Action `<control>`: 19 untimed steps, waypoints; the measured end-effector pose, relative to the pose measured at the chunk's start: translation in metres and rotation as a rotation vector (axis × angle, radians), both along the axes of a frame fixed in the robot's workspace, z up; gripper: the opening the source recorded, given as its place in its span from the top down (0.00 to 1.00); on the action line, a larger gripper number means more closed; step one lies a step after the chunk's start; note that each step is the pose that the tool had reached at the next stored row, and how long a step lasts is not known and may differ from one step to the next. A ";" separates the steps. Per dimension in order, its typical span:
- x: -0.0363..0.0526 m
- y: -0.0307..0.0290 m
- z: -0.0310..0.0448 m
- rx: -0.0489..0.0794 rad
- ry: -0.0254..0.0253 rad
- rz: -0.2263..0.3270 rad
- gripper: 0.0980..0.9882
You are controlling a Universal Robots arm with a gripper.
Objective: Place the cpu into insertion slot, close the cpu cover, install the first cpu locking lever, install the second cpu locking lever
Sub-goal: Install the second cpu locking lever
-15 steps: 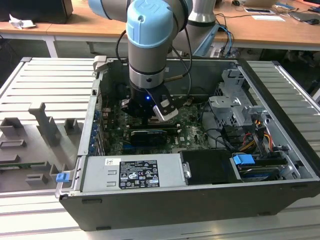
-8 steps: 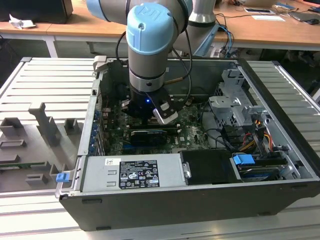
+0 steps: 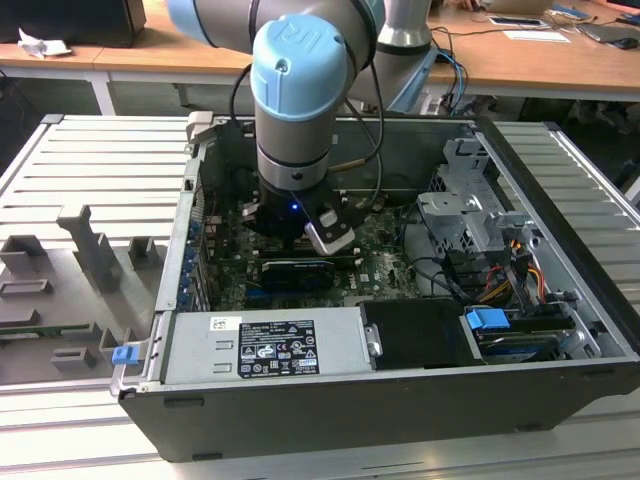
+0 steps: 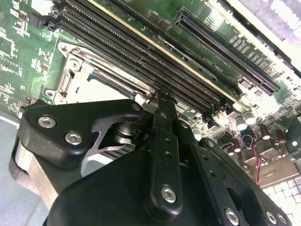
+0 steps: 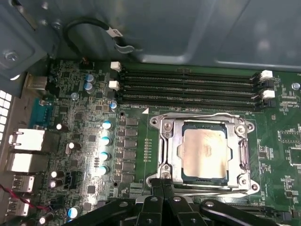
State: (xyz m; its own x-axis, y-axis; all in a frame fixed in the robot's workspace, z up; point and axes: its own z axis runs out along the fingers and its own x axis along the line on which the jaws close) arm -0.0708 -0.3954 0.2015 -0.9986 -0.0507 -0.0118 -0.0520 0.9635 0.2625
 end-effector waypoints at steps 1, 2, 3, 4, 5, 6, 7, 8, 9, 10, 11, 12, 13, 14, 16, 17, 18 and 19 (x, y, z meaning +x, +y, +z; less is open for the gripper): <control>-0.0006 -0.0004 0.0000 0.007 -0.0001 0.000 0.99; -0.0009 -0.0009 -0.0001 0.012 -0.0001 0.001 0.99; -0.0011 -0.0015 -0.0008 0.017 0.0000 0.001 0.99; -0.0011 -0.0018 -0.0020 0.019 -0.0001 0.001 0.99; -0.0014 -0.0022 -0.0024 0.020 0.0001 0.001 0.99; -0.0020 -0.0025 -0.0028 0.022 0.0001 0.001 0.99; -0.0029 -0.0027 -0.0032 0.026 -0.0001 0.002 0.99; -0.0035 -0.0030 -0.0034 0.029 0.0000 0.002 0.99; -0.0038 -0.0031 -0.0037 0.032 0.0000 0.003 0.99; -0.0041 -0.0030 -0.0042 0.038 -0.0001 0.003 0.99; -0.0041 -0.0030 -0.0044 0.042 -0.0002 0.003 0.99; -0.0041 -0.0030 -0.0045 0.045 -0.0001 0.003 0.99; -0.0041 -0.0031 -0.0048 0.051 0.0000 0.003 0.99; -0.0042 -0.0031 -0.0053 0.057 0.0000 0.004 0.99; -0.0043 -0.0029 -0.0065 0.064 -0.0005 0.004 0.99; -0.0044 -0.0031 -0.0066 0.064 -0.0004 0.004 0.99; -0.0047 -0.0035 -0.0066 0.064 -0.0001 0.005 0.99; -0.0048 -0.0035 -0.0065 0.064 -0.0001 0.005 0.99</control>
